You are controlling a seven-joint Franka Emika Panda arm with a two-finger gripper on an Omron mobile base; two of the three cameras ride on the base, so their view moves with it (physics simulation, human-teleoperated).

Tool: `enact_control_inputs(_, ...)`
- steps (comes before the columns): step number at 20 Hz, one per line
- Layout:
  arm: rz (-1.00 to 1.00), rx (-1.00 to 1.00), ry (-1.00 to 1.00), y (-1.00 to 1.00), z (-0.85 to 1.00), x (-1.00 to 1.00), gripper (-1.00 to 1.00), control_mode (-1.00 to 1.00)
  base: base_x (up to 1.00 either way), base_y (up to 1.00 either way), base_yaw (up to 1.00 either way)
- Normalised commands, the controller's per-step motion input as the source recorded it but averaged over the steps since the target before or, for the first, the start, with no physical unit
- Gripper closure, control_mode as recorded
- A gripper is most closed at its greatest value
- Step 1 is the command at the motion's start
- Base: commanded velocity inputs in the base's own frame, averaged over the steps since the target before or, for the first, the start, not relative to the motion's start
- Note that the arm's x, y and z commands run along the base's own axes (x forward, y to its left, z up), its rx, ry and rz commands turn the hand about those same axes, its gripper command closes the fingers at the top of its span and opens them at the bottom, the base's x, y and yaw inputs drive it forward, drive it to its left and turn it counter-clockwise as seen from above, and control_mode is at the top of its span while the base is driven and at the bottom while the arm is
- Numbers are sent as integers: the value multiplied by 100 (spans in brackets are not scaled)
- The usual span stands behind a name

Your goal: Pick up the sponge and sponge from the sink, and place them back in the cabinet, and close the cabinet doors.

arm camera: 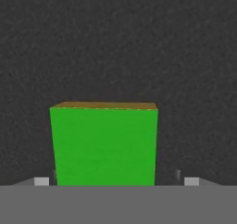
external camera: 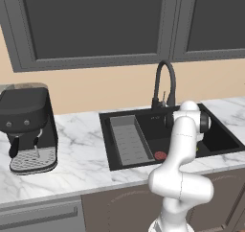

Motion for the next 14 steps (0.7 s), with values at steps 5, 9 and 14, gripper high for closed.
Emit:
enact_control_inputs(5,0,0,1,0,-11,0,-100,-100,0,0,0)
enact_control_inputs(9,0,0,1,0,-15,0,-100,-100,0,0,0)
enact_control_inputs(14,0,0,0,0,-19,0,100,-100,0,0,0)
